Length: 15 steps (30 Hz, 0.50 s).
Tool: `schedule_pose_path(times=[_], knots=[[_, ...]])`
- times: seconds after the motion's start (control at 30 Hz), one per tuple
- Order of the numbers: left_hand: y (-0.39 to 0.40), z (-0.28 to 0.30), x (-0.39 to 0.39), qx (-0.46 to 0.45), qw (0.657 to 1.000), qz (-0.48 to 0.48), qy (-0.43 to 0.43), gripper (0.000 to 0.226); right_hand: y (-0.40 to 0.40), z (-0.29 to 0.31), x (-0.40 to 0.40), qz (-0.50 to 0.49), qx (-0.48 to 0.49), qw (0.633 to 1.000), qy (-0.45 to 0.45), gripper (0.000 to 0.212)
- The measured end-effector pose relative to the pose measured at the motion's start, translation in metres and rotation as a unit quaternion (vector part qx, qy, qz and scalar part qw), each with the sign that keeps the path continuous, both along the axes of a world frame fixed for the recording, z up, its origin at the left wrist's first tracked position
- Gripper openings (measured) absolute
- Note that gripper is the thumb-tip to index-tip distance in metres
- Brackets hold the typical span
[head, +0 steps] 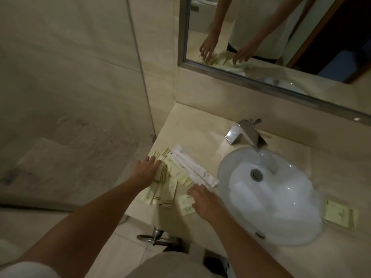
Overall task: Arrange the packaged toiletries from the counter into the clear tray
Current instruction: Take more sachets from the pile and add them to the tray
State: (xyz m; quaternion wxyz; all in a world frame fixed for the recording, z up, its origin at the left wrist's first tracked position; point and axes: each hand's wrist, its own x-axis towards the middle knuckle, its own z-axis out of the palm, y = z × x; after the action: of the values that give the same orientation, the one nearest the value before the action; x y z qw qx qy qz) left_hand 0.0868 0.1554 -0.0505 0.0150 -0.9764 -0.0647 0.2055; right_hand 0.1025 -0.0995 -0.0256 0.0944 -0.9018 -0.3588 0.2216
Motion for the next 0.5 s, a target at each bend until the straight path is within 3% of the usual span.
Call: schedule_pose_path(times=[0.17, 0.3, 0.4, 0.5], knots=[[-0.004, 0.000, 0.005, 0.000, 1.000, 0.007, -0.002, 0.072, -0.007, -0.042, -0.007, -0.023, -0.006, 1.000, -0.020, 0.038], [-0.006, 0.005, 0.008, 0.015, 1.000, 0.001, -0.022, 0.077, 0.002, -0.020, -0.008, -0.021, -0.012, 0.999, -0.038, 0.043], [-0.005, 0.007, 0.008, 0.022, 0.999, -0.007, -0.048, 0.068, 0.003, -0.018, -0.007, -0.014, -0.017, 0.999, -0.046, 0.048], [0.000, 0.007, 0.009, 0.014, 0.999, -0.012, -0.038, 0.057, 0.005, -0.013, -0.006, -0.019, -0.010, 0.999, -0.032, 0.036]])
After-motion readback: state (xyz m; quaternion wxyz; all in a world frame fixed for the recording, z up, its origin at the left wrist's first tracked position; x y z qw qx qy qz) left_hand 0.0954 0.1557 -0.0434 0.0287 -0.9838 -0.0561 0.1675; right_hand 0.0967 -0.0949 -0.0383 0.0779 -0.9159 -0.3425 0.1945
